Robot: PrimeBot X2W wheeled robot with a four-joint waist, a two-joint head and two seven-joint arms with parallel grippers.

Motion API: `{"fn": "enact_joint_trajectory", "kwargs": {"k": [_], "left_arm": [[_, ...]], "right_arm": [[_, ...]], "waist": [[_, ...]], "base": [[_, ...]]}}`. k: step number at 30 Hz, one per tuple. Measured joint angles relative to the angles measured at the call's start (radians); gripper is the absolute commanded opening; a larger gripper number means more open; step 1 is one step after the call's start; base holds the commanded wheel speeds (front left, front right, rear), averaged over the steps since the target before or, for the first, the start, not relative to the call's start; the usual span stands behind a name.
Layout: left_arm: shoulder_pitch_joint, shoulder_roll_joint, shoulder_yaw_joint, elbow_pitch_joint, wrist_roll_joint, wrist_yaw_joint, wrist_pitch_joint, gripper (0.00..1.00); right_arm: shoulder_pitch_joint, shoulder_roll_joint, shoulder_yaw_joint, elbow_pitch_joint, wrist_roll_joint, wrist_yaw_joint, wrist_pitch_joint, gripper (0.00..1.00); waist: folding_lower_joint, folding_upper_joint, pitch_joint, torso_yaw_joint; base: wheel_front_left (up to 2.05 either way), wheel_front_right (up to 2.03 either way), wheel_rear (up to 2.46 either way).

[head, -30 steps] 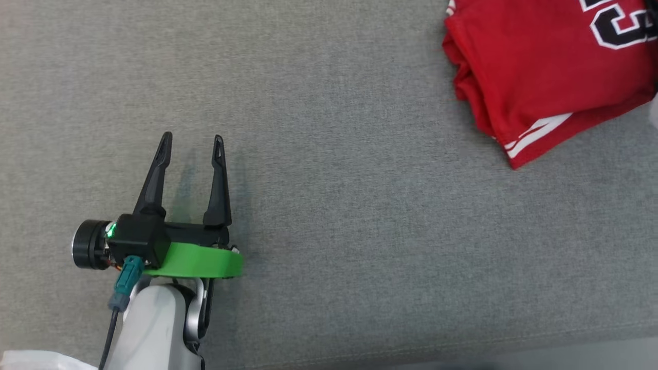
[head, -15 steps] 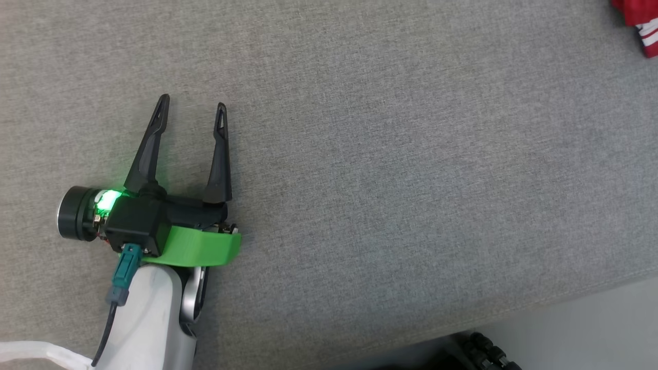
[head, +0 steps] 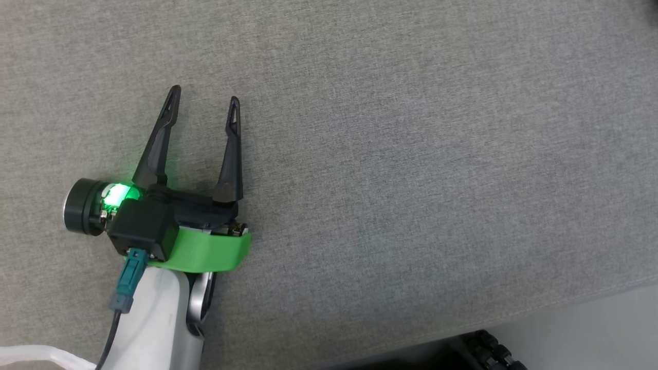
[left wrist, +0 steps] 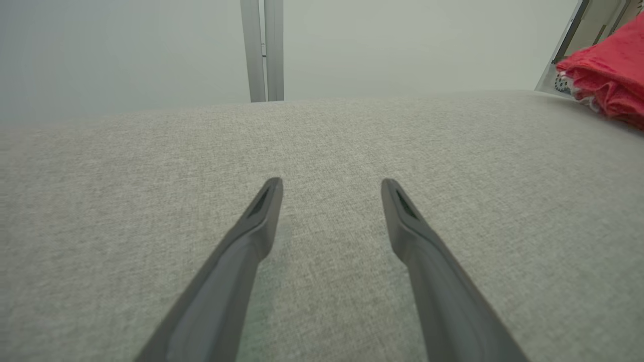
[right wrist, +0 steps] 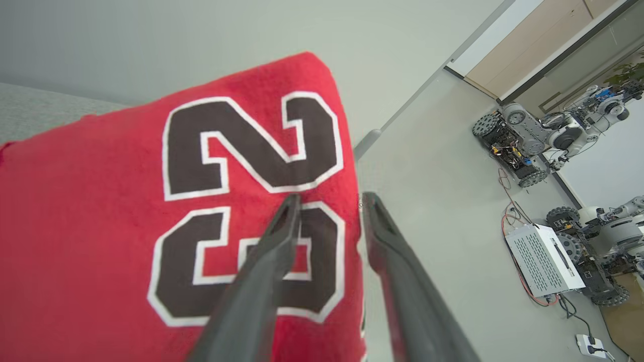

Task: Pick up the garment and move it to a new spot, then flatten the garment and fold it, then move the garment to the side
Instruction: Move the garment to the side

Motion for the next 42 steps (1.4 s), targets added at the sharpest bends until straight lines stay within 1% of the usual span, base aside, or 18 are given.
{"fn": "enact_joint_trajectory", "kwargs": {"k": [7, 10, 13, 16, 19, 21, 23, 28, 31, 38, 42], "left_arm": [[0.005, -0.001, 0.013, 0.005, -0.007, 0.005, 0.0, 1.0], [0.01, -0.001, 0.02, 0.013, -0.01, 0.007, 0.0, 1.0], [0.023, -0.002, 0.029, 0.014, -0.013, 0.012, 0.001, 1.0], [0.044, -0.002, 0.043, 0.013, -0.023, 0.017, 0.001, 1.0], [0.073, -0.002, 0.06, 0.011, -0.031, 0.021, 0.001, 1.0], [0.092, -0.002, 0.071, 0.01, -0.038, 0.021, 0.001, 1.0], [0.11, -0.002, 0.083, 0.008, -0.041, 0.022, 0.001, 1.0], [0.16, -0.002, 0.112, 0.014, -0.054, 0.022, 0.001, 1.0], [0.187, -0.003, 0.131, 0.02, -0.066, 0.022, 0.001, 1.0], [0.236, -0.009, 0.154, 0.042, -0.075, 0.019, 0.001, 1.0], [0.254, -0.012, 0.168, 0.054, -0.084, 0.015, 0.001, 1.0]], "right_arm": [[-0.046, 0.024, 0.049, 0.07, -0.016, 0.0, -0.05, 1.0], [-0.05, 0.055, 0.067, 0.073, -0.013, 0.0, -0.088, 1.0], [-0.052, 0.073, 0.081, 0.07, -0.006, 0.0, -0.13, 1.0], [-0.046, 0.098, 0.089, 0.05, -0.003, 0.0, -0.164, 1.0], [-0.019, 0.128, 0.098, 0.007, -0.001, 0.0, -0.176, 1.0], [0.008, 0.15, 0.087, -0.03, 0.004, 0.0, -0.178, 1.0], [0.041, 0.173, 0.054, -0.095, 0.012, 0.0, -0.181, 1.0], [0.185, 0.242, 0.007, -0.234, -0.03, 0.0, -0.182, 1.0], [0.273, 0.288, -0.038, -0.305, -0.059, 0.0, -0.182, 1.0], [0.456, 0.392, -0.147, -0.426, -0.115, 0.0, -0.182, 1.0], [0.559, 0.448, -0.191, -0.49, -0.145, 0.0, -0.182, 1.0]], "waist": [[0.0, 0.0, -0.017, 0.009], [0.0, -0.0001, -0.03, 0.008], [0.0, 0.0, -0.052, 0.009], [0.0, 0.0, -0.08, 0.012], [0.0, 0.0, -0.113, 0.017], [0.0, 0.0, -0.137, 0.02], [0.0, 0.0, -0.164, 0.025], [0.0, -0.0001, -0.228, 0.037], [0.0, -0.0001, -0.271, 0.046], [0.0, -0.0001, -0.352, 0.059], [-0.0001, 0.0, -0.393, 0.063]], "base": [[0.0, 0.0, 0.0], [0.0, 0.0, 0.0], [0.0, 0.0, 0.0], [0.0, 0.0, 0.0], [0.0, 0.0, 0.0], [0.0, 0.0, 0.0], [0.0, 0.0, 0.0], [0.0, 0.0, 0.0], [0.0, 0.0, 0.0], [0.0, 0.0, 0.0], [0.0, 0.0, 0.0]]}}
